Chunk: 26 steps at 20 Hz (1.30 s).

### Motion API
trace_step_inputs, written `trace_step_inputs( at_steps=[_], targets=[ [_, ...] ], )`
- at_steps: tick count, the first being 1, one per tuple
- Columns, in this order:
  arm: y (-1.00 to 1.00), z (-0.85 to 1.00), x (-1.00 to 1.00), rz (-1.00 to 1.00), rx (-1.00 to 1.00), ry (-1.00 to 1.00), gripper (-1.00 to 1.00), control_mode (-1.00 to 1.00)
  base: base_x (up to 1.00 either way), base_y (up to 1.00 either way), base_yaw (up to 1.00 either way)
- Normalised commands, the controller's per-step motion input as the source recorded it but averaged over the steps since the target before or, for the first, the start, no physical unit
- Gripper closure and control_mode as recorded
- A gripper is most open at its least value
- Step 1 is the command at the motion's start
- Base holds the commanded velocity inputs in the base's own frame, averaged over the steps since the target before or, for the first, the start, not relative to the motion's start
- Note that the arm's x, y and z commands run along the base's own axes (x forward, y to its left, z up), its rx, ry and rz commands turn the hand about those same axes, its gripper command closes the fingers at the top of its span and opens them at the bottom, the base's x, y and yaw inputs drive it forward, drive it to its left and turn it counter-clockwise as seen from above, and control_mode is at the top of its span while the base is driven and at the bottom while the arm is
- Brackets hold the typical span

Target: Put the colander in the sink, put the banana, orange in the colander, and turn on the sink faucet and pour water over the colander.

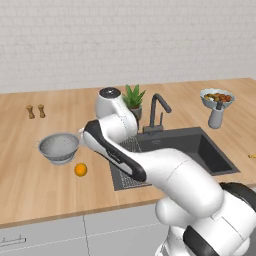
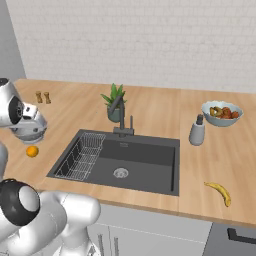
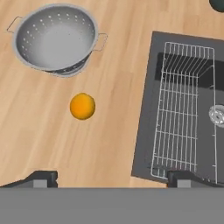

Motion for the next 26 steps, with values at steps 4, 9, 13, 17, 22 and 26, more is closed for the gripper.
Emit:
trace_step_inputs(
  at_steps=[4, 9, 13, 17, 22, 26],
  targets=[
    [0.42, -0.16, 0.68, -0.07, 0.1, 0.0, -1.0, -1.0, 0.0, 0.0, 0.0],
    [0.28, -0.25, 0.61, -0.09, 0.04, 0.02, -1.0, -1.0, 0.0, 0.0, 0.0],
    [0.13, -0.38, 0.47, -0.13, 0.02, 0.1, -1.0, -1.0, 0.0, 0.0, 0.0],
    [0.2, -0.45, 0.5, -0.14, 0.03, 0.13, -1.0, -1.0, 0.0, 0.0, 0.0],
    [0.24, -0.33, 0.47, -0.1, 0.06, 0.07, -1.0, -1.0, 0.0, 0.0, 0.0],
    [0.31, -0.29, 0.24, -0.07, 0.01, 0.0, -1.0, -1.0, 0.0, 0.0, 0.0]
  ],
)
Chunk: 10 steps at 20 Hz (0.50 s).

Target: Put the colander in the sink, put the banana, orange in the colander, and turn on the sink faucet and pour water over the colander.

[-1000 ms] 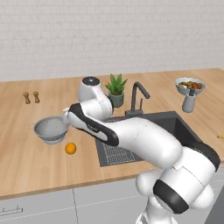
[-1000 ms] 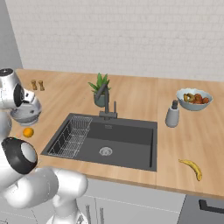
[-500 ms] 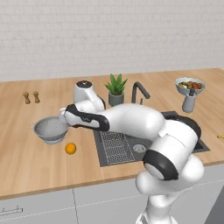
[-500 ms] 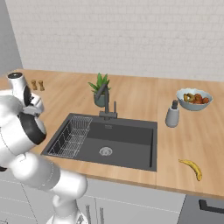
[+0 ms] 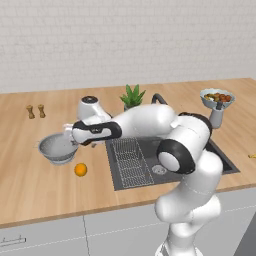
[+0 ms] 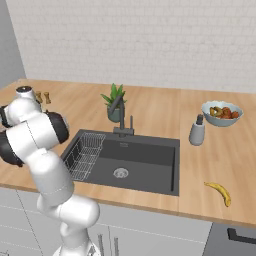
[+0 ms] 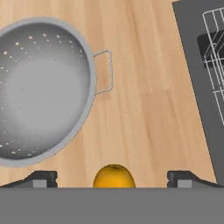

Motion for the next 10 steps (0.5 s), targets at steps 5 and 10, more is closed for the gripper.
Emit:
trace_step_inputs(
  at_steps=[5, 10],
  targets=[
    [0.27, -0.24, 0.16, -0.07, 0.0, 0.0, -1.0, -1.0, 0.0, 0.0, 0.0],
    [0.17, -0.23, 0.26, -0.08, 0.0, 0.0, -1.0, -1.0, 0.0, 0.0, 0.0]
  ],
)
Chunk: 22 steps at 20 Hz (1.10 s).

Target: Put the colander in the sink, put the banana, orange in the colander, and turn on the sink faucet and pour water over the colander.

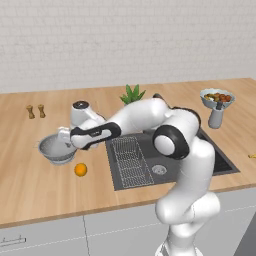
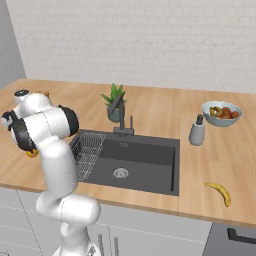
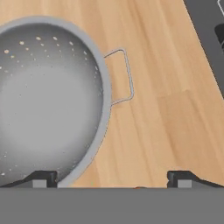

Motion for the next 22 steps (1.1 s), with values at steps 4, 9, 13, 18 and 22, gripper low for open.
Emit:
trace_step_inputs(
  at_steps=[4, 9, 13, 18, 22],
  targets=[
    [0.15, -0.27, 0.36, -0.09, 0.0, 0.0, -1.0, -1.0, 0.0, 0.0, 0.0],
    [0.09, -0.26, 0.39, -0.09, 0.0, 0.0, -1.0, -1.0, 0.0, 0.0, 0.0],
    [0.18, -0.28, 0.44, -0.08, 0.0, 0.0, -1.0, -1.0, 0.0, 0.0, 0.0],
    [0.17, -0.32, 0.36, -0.07, 0.0, 0.0, -1.0, -1.0, 0.0, 0.0, 0.0],
    [0.19, -0.34, 0.05, -0.05, 0.0, 0.0, 1.0, -1.0, 0.0, 0.0, 0.0]
  ],
)
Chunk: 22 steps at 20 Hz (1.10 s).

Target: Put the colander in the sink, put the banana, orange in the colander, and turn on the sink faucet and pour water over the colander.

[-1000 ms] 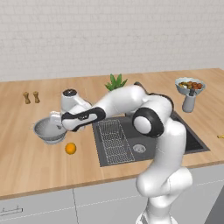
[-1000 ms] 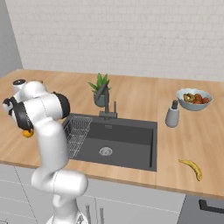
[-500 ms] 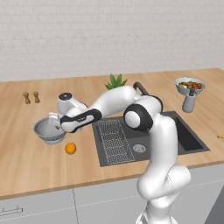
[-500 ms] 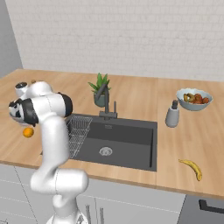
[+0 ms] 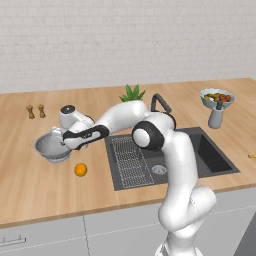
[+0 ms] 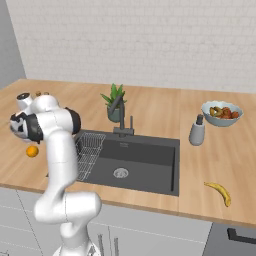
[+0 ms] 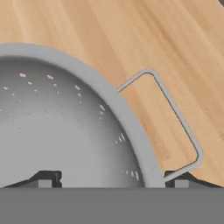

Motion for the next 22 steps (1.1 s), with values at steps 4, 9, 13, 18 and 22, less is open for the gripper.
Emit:
trace_step_inputs(
  at_steps=[4, 9, 13, 18, 22],
  targets=[
    [0.04, -0.11, 0.0, -0.04, 0.0, 0.0, 1.0, -1.0, 0.0, 0.0, 0.0],
    [-0.19, 0.01, -0.06, -0.02, 0.01, 0.0, 1.0, -1.0, 0.0, 0.0, 0.0],
    [-0.3, 0.35, -0.15, 0.0, 0.08, -0.01, 1.0, -1.0, 0.0, 0.0, 0.0],
    [-0.34, 0.92, -0.38, 0.0, 0.18, -0.11, 1.0, -1.0, 0.0, 0.0, 0.0],
    [-0.56, 1.0, -0.59, 0.0, 0.2, -0.18, 1.0, -1.0, 0.0, 0.0, 0.0]
  ],
)
